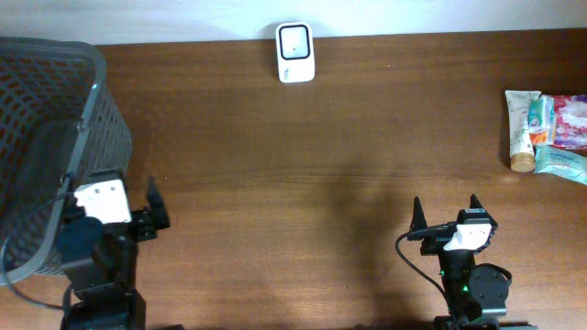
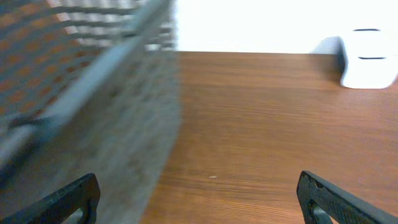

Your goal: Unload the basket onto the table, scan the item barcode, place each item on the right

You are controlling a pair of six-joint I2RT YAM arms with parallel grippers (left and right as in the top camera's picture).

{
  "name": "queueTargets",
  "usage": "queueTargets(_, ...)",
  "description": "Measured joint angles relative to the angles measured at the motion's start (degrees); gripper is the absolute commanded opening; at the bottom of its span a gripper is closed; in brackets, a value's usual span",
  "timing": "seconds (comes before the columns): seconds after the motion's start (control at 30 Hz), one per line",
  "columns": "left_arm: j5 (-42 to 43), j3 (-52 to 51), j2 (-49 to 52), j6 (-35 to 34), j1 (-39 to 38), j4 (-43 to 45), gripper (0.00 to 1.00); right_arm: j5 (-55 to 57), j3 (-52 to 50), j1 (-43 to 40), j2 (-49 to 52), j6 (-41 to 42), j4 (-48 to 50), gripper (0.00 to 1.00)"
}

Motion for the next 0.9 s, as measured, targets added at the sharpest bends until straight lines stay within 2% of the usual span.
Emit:
queueTargets(0.17,2.99,-1.97,-1.73,0.00,-6.71,0.22,0.99,0.00,0.00,0.00,0.00,0.00,0.00,0.99)
queueTargets(0.43,3.78,-16.63,-20.00,0.00,-6.82,6.75,0.99,0.00,0.00,0.00,0.00,0.00,0.00,0.99)
queueTargets(0.7,3.80,-25.81,-31.21,-0.02,-6.82,9.77,0.99,0.00,0.00,0.00,-0.02,-0.02,0.00,0.99)
queueTargets(0.9,3.43,-34.56,-34.18,-4.70,-6.82,20.85,0.99,0.00,0.00,0.00,0.00,0.00,0.00,0.99)
